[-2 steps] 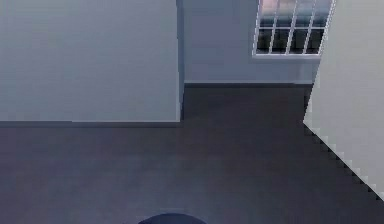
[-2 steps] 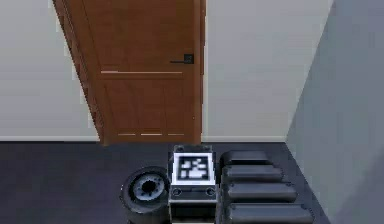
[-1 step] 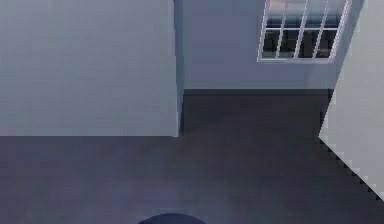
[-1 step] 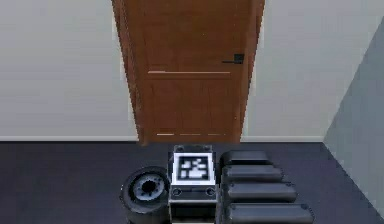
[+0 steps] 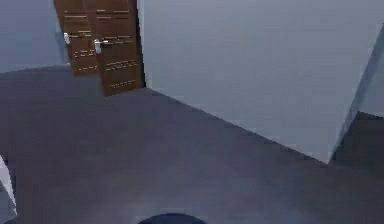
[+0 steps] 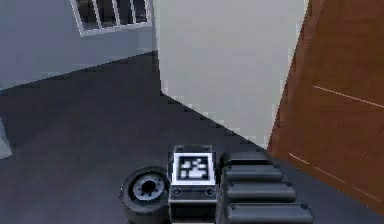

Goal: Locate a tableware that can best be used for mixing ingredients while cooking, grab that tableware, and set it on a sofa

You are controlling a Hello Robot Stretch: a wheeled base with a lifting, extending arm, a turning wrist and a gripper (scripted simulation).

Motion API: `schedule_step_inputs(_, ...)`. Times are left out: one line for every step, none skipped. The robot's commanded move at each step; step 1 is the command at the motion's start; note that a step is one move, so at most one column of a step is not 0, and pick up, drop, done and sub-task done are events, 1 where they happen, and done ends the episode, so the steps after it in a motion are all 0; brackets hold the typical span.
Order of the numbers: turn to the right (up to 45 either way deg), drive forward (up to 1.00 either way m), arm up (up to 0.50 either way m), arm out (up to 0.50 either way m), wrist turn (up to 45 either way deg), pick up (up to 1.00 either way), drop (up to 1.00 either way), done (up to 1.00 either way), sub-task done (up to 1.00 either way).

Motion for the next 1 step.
schedule_step_inputs(-30.0,0.00,0.00,0.00,0.0,0.00,0.00,0.00,0.00)
